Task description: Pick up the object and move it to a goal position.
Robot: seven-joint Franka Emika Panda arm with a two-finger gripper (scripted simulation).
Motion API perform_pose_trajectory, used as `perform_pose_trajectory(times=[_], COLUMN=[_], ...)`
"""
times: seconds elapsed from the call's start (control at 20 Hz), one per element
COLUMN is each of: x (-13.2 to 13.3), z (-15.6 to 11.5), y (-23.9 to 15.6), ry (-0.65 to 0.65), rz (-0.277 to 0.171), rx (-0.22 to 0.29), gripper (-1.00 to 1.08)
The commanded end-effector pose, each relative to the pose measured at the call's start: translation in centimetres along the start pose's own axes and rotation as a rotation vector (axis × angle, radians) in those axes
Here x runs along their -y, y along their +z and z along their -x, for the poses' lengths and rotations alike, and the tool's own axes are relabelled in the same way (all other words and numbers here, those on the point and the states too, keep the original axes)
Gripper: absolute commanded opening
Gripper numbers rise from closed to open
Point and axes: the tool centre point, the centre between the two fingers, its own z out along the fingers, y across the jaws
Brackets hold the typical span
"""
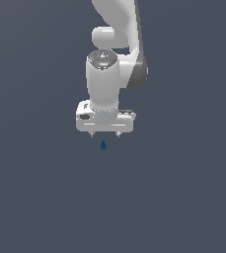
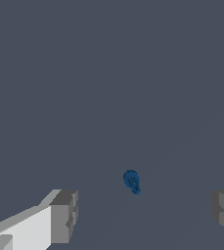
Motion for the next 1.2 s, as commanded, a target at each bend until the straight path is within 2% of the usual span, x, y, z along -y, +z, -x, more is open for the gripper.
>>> perform_pose_trajectory(times=[0.0, 0.45, 0.8, 1.15], x=[0.0, -1.7, -1.6, -1.6], z=[0.0, -0.6, -0.5, -0.1], y=[0.0, -1.5, -1.2, -0.2], ry=[0.000, 0.025, 0.045, 0.132], rz=[0.000, -0.013, -0.014, -0.017], rx=[0.000, -0.018, -0.016, -0.009], gripper=[1.00, 1.00, 1.00, 1.00])
